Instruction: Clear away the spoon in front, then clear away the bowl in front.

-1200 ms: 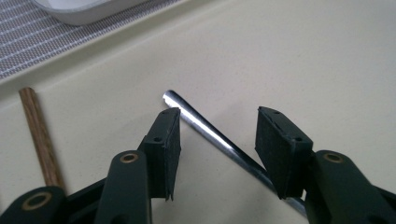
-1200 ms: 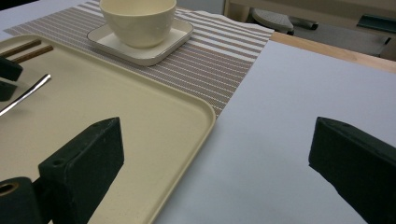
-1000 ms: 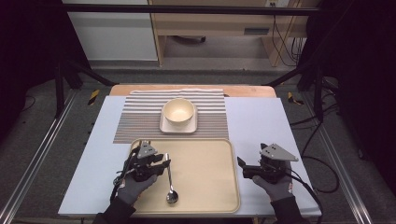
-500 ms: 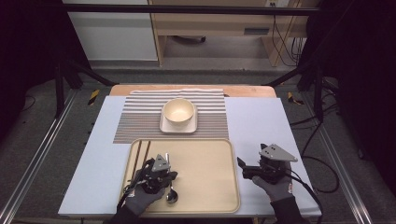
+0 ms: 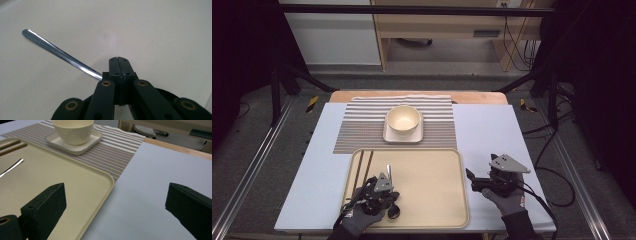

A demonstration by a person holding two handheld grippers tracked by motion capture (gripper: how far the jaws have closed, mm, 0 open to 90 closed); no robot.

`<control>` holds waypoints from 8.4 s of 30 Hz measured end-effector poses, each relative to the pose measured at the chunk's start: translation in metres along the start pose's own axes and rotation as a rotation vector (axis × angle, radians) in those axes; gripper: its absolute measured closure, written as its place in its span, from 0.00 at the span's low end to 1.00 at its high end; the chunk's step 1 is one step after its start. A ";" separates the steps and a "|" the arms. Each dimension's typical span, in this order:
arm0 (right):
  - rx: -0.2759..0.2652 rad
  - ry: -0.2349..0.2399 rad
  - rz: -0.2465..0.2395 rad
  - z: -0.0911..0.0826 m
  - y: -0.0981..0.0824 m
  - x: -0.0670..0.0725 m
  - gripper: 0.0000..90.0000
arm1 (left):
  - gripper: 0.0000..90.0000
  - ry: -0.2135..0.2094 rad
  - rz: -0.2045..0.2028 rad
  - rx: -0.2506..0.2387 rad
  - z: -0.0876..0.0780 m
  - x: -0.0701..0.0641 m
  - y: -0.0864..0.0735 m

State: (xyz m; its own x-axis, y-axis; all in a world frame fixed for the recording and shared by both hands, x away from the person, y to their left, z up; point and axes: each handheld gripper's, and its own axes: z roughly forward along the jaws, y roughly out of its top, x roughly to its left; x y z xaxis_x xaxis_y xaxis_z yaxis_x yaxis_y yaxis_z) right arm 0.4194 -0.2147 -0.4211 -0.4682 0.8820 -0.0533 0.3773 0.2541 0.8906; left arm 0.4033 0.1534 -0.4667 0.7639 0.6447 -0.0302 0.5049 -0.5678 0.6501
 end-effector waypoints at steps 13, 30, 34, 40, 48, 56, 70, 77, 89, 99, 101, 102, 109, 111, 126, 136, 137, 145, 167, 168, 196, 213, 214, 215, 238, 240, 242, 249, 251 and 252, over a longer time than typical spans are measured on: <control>0.003 0.002 -0.002 0.001 0.000 0.001 0.04 | 0.99 0.025 -0.037 0.007 -0.019 0.016 -0.020; 0.005 0.001 -0.007 0.002 -0.001 0.001 0.04 | 0.99 0.054 -0.084 0.022 -0.035 0.037 -0.036; 0.006 0.002 -0.006 0.002 -0.001 0.001 0.04 | 0.99 0.055 -0.087 0.023 -0.036 0.038 -0.037; 0.006 0.002 -0.005 0.002 -0.001 0.001 0.04 | 0.99 0.058 -0.093 0.029 -0.038 0.041 -0.038; 0.006 0.001 -0.007 0.002 -0.001 0.001 0.04 | 0.98 0.083 -0.097 -0.001 -0.037 0.045 -0.035; 0.014 0.003 -0.008 0.004 -0.002 0.002 0.04 | 0.99 0.144 -0.121 -0.038 -0.029 0.062 -0.027; 0.014 0.004 -0.010 0.004 -0.002 0.002 0.04 | 0.99 0.151 -0.136 -0.045 -0.031 0.067 -0.031; 0.014 0.003 -0.009 0.004 -0.002 0.002 0.04 | 0.99 0.186 -0.145 -0.066 -0.036 0.070 -0.032; 0.016 0.002 -0.013 0.004 -0.002 0.002 0.04 | 0.99 0.224 -0.167 -0.054 -0.033 0.078 -0.034; 0.017 0.004 -0.011 0.004 -0.002 0.002 0.04 | 0.99 0.229 -0.166 -0.070 -0.033 0.078 -0.032; 0.017 0.004 -0.011 0.004 -0.002 0.002 0.04 | 0.99 0.225 -0.155 -0.085 -0.034 0.077 -0.029; 0.017 0.004 -0.011 0.005 -0.002 0.002 0.04 | 0.99 0.223 -0.151 -0.089 -0.034 0.076 -0.028; 0.013 0.002 -0.009 0.004 -0.001 0.002 0.04 | 0.99 0.201 -0.111 -0.153 -0.043 0.066 -0.015; 0.011 0.000 -0.010 0.003 -0.001 0.001 0.04 | 0.98 0.194 -0.108 -0.183 -0.047 0.063 -0.011; 0.007 -0.001 -0.002 0.001 0.000 0.000 0.04 | 0.57 0.183 -0.103 -0.308 -0.075 0.076 0.021; 0.000 -0.011 0.011 -0.002 0.002 -0.004 0.03 | 0.40 0.212 -0.106 -0.359 -0.077 0.093 0.051; 0.000 -0.012 0.010 -0.002 0.002 -0.004 0.03 | 0.39 0.224 -0.109 -0.361 -0.075 0.097 0.056; 0.011 -0.024 0.007 -0.001 0.002 -0.004 0.01 | 0.34 0.237 -0.123 -0.355 -0.062 0.112 0.072; 0.020 -0.051 0.006 0.001 0.002 -0.006 0.04 | 0.30 0.268 -0.165 -0.375 -0.032 0.150 0.114; 0.017 -0.047 0.013 0.001 0.002 -0.006 0.04 | 0.30 0.268 -0.165 -0.375 -0.032 0.150 0.114; 0.022 -0.049 0.022 0.002 0.002 -0.009 0.04 | 0.36 0.320 -0.216 -0.242 0.050 0.194 0.129; 0.027 -0.048 0.031 0.003 0.000 -0.011 0.04 | 0.52 0.279 -0.279 -0.172 0.077 0.199 0.128; 0.027 -0.048 0.032 0.003 0.000 -0.011 0.04 | 0.53 0.283 -0.279 -0.162 0.078 0.199 0.130; 0.027 -0.048 0.031 0.003 0.000 -0.011 0.04 | 0.55 0.286 -0.285 -0.161 0.079 0.198 0.131; 0.033 -0.047 0.031 0.004 -0.001 -0.012 0.04 | 0.91 0.271 -0.434 -0.114 0.083 0.199 0.136; 0.034 -0.046 0.032 0.004 -0.001 -0.012 0.04 | 0.91 0.267 -0.439 -0.126 0.081 0.198 0.137; 0.034 -0.047 0.032 0.005 -0.001 -0.012 0.04 | 0.92 0.268 -0.431 -0.130 0.080 0.197 0.138; 0.036 -0.046 0.032 0.005 -0.001 -0.012 0.04 | 0.91 0.264 -0.423 -0.162 0.072 0.193 0.142; 0.035 -0.047 0.033 0.005 -0.001 -0.012 0.04 | 0.91 0.286 -0.407 -0.171 0.069 0.191 0.143; 0.032 -0.047 0.037 0.004 -0.001 -0.012 0.04 | 0.91 0.296 -0.403 -0.176 0.066 0.191 0.143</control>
State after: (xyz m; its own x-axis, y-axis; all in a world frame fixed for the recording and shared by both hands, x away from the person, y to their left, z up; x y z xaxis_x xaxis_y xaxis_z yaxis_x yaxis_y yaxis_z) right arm 0.4282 -0.2243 -0.4232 -0.4159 0.9085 -0.0422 0.4191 0.2326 0.8777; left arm 0.6481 0.1619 -0.4297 0.3640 0.9255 -0.1050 0.6408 -0.1670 0.7493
